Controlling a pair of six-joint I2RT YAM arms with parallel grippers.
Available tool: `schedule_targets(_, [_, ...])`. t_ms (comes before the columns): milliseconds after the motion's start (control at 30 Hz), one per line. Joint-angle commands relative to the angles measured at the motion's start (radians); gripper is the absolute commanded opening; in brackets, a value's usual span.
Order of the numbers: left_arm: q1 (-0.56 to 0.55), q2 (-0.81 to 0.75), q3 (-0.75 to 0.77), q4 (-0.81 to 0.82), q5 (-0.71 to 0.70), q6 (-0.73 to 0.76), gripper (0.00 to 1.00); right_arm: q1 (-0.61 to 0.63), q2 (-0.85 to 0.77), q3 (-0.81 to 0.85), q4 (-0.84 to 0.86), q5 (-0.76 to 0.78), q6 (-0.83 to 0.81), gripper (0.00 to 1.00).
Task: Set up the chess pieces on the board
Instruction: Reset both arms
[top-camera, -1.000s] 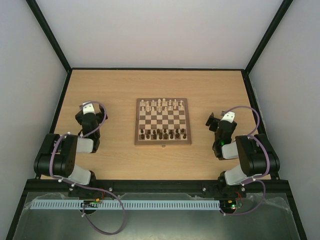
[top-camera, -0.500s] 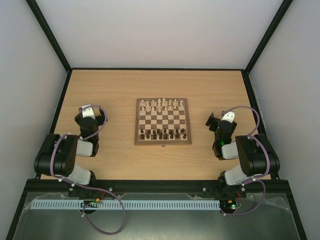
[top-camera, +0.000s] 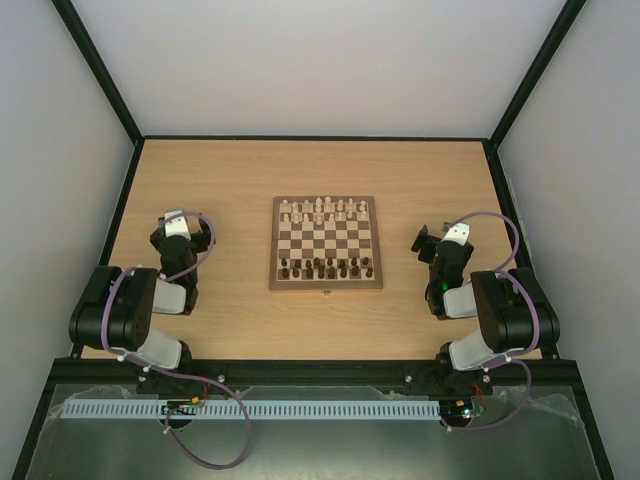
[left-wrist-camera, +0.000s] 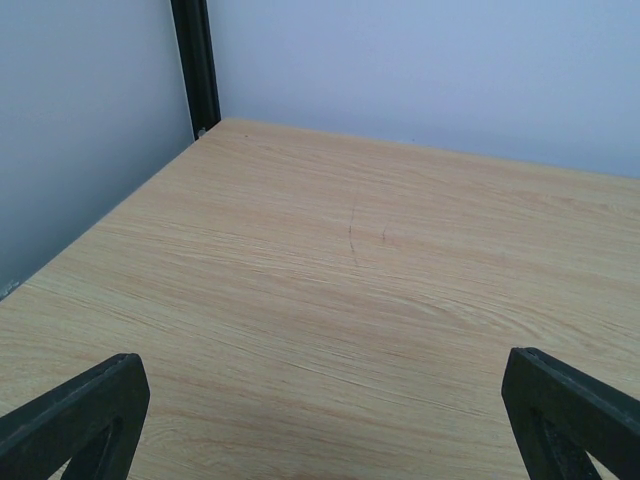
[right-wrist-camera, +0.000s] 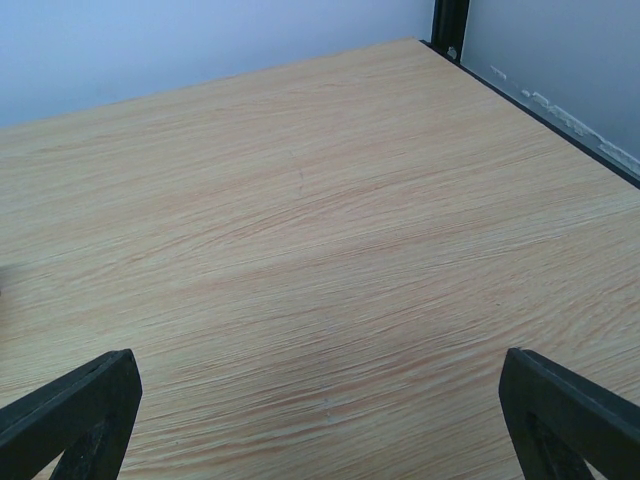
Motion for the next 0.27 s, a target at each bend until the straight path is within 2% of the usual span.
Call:
schedule_targets(0, [-0.003, 0.003, 0.008, 0.059, -0.003, 0.004, 1.0, -0.002, 0.004, 0.014, 0.05, 0.012, -0.009, 0.99])
schedule_targets(233, [-0.003, 0.004, 0.007, 0.061, -0.004, 0.006, 1.0, -0.002, 0.004, 0.017, 0.044, 0.008, -0.009, 0.99])
